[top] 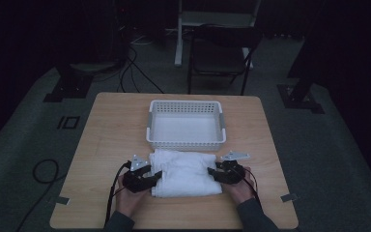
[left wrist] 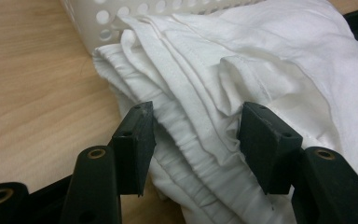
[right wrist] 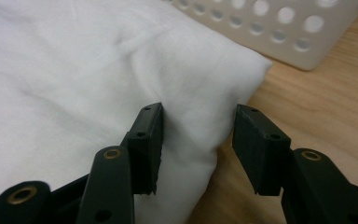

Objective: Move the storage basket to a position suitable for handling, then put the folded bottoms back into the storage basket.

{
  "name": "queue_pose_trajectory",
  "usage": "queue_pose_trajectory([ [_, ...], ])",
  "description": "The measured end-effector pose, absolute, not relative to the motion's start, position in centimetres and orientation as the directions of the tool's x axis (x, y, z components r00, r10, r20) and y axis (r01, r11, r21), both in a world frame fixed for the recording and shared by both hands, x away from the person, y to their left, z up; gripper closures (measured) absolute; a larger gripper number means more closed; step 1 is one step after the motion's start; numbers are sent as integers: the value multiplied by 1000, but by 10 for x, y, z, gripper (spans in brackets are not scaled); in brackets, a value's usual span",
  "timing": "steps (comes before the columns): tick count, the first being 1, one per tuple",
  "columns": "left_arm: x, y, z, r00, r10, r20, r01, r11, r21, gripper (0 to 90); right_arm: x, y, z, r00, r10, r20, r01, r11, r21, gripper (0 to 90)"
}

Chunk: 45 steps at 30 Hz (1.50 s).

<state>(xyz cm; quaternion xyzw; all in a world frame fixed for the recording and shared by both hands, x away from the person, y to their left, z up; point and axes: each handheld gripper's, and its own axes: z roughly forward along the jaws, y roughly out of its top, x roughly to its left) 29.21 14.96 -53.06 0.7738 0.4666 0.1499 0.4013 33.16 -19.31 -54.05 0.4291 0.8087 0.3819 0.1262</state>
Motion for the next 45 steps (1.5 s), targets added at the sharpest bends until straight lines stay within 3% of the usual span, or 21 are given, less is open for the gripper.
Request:
queue_pose_trajectory([
  [18,308,153,-534,512,844,-158,588,-210,782,445,341,-186,-538,-571,817,79,594,345,727,538],
  [21,309,157,-530,493,846,-203,604,-164,780,382,341,-187,-538,-571,817,77,594,346,726,534],
  [26,311,165,-514,477,838,-266,597,-87,798,176,341,-187,-538,-567,820,83,600,342,724,533],
  [34,309,152,-495,492,805,-330,585,-26,810,92,340,-187,-538,-558,825,88,607,333,722,526],
  [45,320,129,-521,436,875,-210,631,-131,765,20,339,-188,-539,-551,828,102,613,318,723,515],
])
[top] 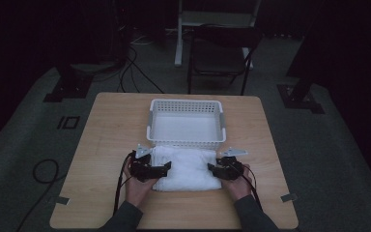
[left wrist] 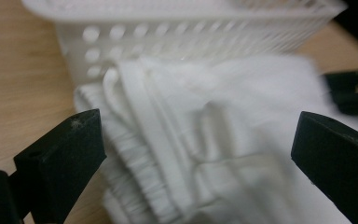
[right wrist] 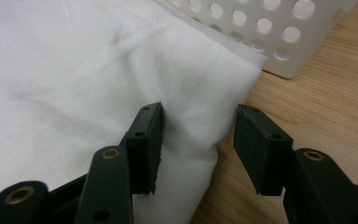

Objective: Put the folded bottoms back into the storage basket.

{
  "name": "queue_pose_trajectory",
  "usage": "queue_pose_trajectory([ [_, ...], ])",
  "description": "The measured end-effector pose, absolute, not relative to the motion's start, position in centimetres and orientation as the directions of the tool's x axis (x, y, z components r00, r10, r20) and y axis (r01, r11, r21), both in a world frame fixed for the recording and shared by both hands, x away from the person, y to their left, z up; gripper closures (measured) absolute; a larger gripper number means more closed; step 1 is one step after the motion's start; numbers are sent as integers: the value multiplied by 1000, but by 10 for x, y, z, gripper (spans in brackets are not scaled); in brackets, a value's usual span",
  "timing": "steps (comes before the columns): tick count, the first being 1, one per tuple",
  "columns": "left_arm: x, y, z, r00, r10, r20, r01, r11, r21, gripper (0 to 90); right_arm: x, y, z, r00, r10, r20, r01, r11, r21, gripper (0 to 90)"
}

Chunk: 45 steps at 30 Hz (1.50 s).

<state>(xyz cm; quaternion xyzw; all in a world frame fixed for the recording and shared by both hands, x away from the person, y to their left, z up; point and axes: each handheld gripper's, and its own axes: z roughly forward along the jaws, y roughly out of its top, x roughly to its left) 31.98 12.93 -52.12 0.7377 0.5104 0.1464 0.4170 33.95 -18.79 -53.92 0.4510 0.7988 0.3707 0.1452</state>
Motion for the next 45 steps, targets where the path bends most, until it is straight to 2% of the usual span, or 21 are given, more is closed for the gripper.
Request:
queue_pose_trajectory([
  [3,324,129,-532,411,887,-211,665,-133,735,12,339,-188,-539,-549,829,103,613,316,724,511],
  [12,331,132,-544,401,879,-260,690,-102,717,3,339,-190,-539,-540,834,113,616,300,728,472],
  [17,335,134,-548,392,871,-297,710,-82,699,3,339,-196,-531,-519,841,151,623,252,741,378],
  [20,336,136,-551,392,863,-320,719,-70,691,3,340,-199,-524,-520,828,211,640,214,738,257],
  [25,337,137,-552,397,854,-335,725,-68,686,2,337,-188,-519,-542,817,198,622,232,748,155],
  [28,338,137,-553,396,855,-334,722,-66,688,0,339,-182,-525,-546,817,187,633,256,731,124],
  [32,337,137,-555,405,852,-333,710,-64,701,0,343,-180,-534,-535,815,225,668,244,703,115],
  [36,336,135,-556,402,853,-333,705,-57,707,0,349,-183,-544,-500,808,312,724,192,663,108],
  [41,336,136,-555,397,852,-341,715,-54,697,0,351,-186,-548,-484,796,363,748,162,644,111],
  [45,335,135,-554,400,850,-343,721,-61,690,0,351,-188,-549,-499,772,394,745,151,649,174],
])
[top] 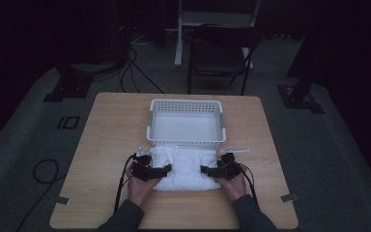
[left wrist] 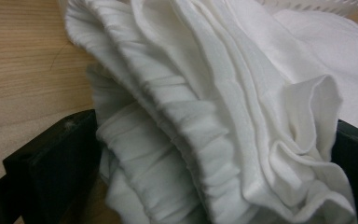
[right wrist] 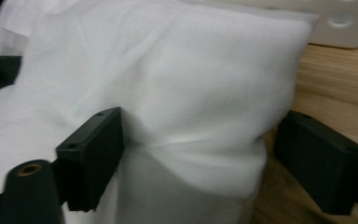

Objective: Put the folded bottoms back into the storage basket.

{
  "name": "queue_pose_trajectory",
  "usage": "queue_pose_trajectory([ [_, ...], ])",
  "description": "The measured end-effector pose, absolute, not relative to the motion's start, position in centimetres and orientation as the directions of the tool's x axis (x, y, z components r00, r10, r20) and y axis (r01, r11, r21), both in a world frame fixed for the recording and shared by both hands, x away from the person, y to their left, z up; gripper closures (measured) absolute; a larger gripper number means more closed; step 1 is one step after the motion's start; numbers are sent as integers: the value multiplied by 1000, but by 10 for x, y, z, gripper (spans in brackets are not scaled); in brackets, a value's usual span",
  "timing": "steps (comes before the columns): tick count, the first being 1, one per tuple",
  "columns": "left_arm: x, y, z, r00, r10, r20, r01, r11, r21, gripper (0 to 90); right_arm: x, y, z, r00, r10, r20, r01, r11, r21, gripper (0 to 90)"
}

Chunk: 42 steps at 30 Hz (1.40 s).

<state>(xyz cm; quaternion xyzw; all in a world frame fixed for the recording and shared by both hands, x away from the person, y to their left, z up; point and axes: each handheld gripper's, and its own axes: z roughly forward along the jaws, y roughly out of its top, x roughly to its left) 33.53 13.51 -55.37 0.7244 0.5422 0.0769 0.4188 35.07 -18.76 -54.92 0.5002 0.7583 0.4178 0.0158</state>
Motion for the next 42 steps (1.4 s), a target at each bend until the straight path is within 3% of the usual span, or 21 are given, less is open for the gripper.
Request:
queue_pose_trajectory([
  [2,336,135,-552,410,843,-348,728,-73,682,7,351,-189,-550,-499,750,434,758,135,638,253],
  [10,338,137,-551,443,791,-421,754,-75,652,245,355,-192,-556,-455,695,557,801,45,598,432],
  [14,340,140,-551,459,759,-462,766,-74,639,374,352,-188,-555,-447,712,541,788,28,615,537],
  [20,334,133,-541,505,776,-376,725,-145,673,479,344,-184,-550,-502,730,465,726,63,685,656],
  [27,324,131,-537,511,790,-339,695,-147,703,504,335,-180,-544,-562,747,355,651,135,747,682],
  [42,308,127,-529,513,809,-288,644,-140,752,512,323,-175,-538,-582,770,262,585,172,793,685],
])
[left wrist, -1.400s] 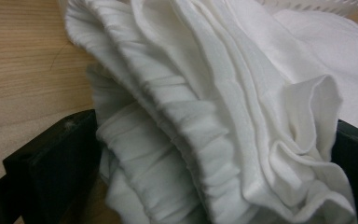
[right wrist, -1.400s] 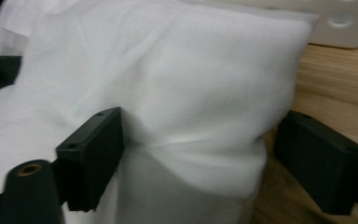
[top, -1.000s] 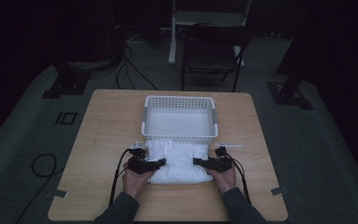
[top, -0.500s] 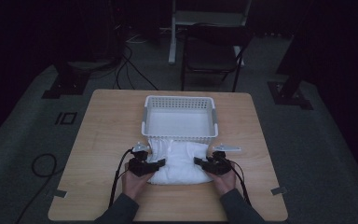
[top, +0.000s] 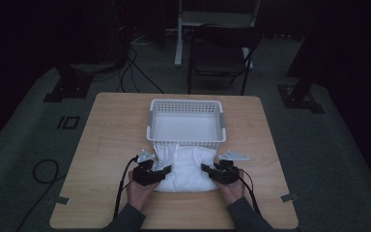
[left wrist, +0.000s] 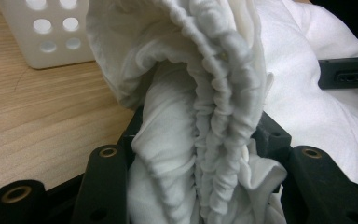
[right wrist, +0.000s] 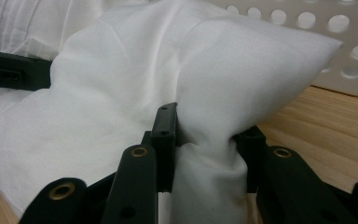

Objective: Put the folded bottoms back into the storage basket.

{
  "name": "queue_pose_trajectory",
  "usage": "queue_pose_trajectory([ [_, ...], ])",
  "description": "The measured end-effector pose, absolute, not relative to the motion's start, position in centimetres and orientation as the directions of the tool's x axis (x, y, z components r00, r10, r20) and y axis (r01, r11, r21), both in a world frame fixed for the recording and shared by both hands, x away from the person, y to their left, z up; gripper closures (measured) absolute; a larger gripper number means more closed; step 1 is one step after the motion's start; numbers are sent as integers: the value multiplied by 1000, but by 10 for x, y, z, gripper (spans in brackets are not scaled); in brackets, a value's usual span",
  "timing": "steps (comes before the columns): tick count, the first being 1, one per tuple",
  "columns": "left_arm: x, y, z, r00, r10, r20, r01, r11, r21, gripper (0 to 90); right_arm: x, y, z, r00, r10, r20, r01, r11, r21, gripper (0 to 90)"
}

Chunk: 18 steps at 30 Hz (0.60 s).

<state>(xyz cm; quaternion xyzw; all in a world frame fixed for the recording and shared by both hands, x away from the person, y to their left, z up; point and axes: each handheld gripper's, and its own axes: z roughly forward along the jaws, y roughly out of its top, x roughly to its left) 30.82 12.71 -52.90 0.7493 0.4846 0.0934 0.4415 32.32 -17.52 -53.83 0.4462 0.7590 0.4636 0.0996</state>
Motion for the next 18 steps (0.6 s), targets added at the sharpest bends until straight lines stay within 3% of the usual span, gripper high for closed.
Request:
queue_pose_trajectory([
  [18,300,128,-518,512,813,-278,628,-133,767,522,315,-174,-526,-604,764,228,538,179,824,702],
])
